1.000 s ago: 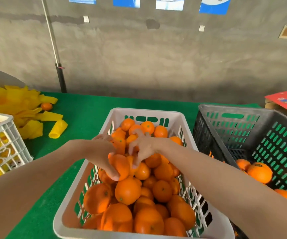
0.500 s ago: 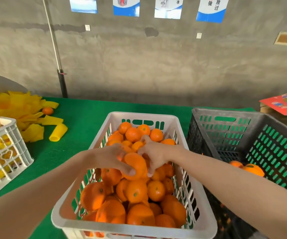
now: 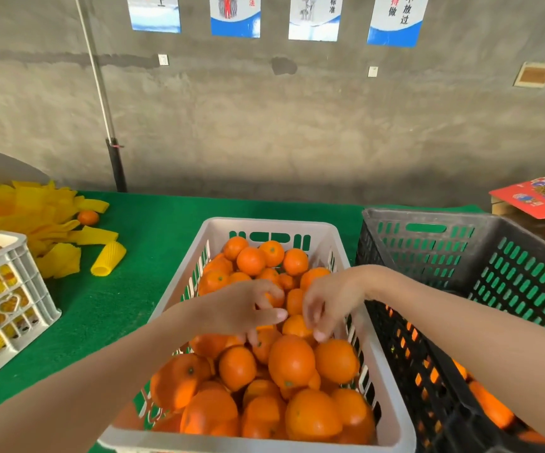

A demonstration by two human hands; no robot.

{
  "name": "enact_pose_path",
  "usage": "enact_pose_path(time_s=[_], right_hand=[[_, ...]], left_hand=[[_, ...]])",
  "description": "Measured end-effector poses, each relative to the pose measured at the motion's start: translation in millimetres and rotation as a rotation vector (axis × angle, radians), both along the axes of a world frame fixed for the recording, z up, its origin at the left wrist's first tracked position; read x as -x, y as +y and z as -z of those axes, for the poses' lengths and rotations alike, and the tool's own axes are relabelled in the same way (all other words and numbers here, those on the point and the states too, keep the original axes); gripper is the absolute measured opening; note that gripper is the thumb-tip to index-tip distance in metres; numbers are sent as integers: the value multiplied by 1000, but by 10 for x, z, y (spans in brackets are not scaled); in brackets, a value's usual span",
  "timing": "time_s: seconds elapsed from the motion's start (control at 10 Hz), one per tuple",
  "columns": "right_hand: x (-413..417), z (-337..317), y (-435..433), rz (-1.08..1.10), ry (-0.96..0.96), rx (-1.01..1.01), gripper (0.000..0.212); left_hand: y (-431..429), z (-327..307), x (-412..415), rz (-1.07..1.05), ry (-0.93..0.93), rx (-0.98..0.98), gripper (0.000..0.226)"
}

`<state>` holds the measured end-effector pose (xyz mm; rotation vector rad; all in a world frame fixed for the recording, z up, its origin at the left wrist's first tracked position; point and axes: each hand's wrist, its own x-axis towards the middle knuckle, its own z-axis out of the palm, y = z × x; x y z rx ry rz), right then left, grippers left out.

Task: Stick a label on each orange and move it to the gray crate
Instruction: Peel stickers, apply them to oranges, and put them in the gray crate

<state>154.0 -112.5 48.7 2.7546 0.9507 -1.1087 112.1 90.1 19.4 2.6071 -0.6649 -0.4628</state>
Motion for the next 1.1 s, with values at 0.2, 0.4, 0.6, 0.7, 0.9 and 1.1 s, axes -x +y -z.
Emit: enact_pose_path(time_s=[0.2, 0.4, 0.6, 0.7, 0.9, 1.1], right_hand=[[-537, 522, 441, 180, -425, -197, 58], [-1271, 1014, 810, 481, -392, -351, 90], [-1721, 1274, 819, 600, -235, -439, 101], [-1811, 1291, 791, 563, -251, -402, 98], [-1480, 858, 638, 415, -327, -446, 83], [-857, 94, 48, 104, -68, -69, 86]], left_hand=[[308, 303, -597, -300, -174, -456, 86], [402, 491, -1041, -319, -37, -288, 66], [417, 654, -1312, -422, 20, -198, 33], [385, 663, -1447, -474, 37, -187, 24], [282, 685, -1517, -566, 64, -272, 54], [216, 577, -1635, -610, 79, -429, 86]])
